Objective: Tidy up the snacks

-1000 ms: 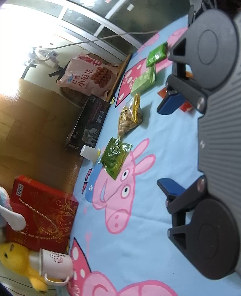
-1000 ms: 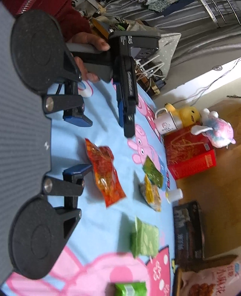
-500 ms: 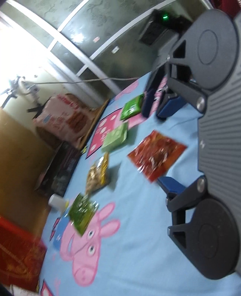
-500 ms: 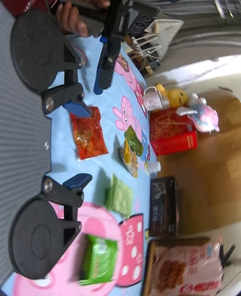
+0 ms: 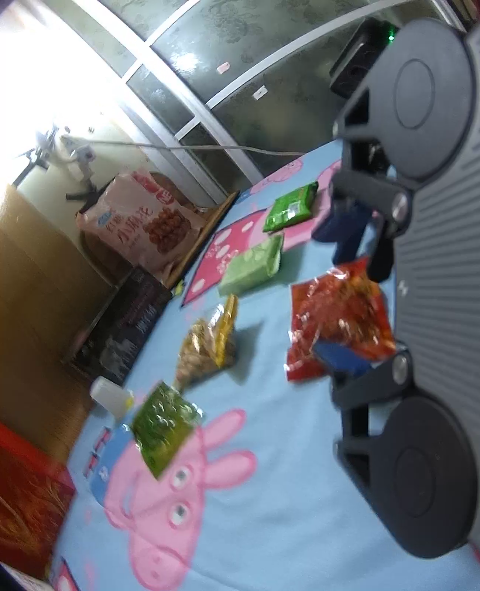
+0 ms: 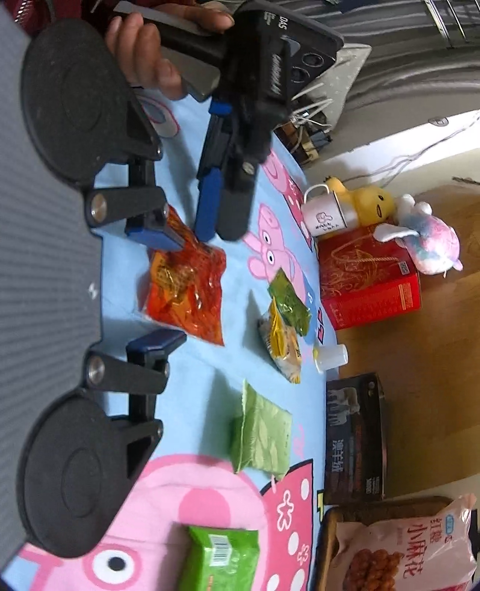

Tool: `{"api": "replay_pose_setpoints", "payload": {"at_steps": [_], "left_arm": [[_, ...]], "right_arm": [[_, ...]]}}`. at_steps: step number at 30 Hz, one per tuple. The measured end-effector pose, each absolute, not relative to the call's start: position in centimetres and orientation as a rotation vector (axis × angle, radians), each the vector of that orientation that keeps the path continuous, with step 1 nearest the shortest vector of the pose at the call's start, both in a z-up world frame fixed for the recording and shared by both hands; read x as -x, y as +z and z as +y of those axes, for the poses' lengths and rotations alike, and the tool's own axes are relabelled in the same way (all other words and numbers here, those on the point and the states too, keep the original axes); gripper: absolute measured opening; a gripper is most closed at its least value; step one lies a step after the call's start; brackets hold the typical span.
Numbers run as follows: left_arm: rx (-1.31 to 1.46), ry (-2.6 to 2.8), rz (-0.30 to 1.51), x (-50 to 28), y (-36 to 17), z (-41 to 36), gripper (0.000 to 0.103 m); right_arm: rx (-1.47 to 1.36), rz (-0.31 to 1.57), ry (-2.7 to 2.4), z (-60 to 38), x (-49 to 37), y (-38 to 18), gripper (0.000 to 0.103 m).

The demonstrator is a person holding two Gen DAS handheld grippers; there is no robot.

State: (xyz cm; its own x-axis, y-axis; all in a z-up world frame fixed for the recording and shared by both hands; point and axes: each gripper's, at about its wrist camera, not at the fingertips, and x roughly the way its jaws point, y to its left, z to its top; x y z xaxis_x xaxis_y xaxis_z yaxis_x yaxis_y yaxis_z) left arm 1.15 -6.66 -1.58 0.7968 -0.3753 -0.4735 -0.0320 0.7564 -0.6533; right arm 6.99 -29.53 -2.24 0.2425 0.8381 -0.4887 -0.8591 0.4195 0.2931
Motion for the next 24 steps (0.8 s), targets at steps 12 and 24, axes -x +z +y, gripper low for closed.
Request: {"api": "replay_pose_setpoints", "payload": {"at_steps": [12,24], "left_arm": [[0.688,-0.245,0.677,-2.7,-2.1,-7.1,0.009],[0.725,-0.281,0.679,-3.5,-3.2,-6.4,0.011]], "right_arm": [[0.291,0.514,1.104,-26.8,-4.1,-2.5,0.064],[0.021,0.672,1.160,-28.0,-7.3,-2.0,0.064]]}}
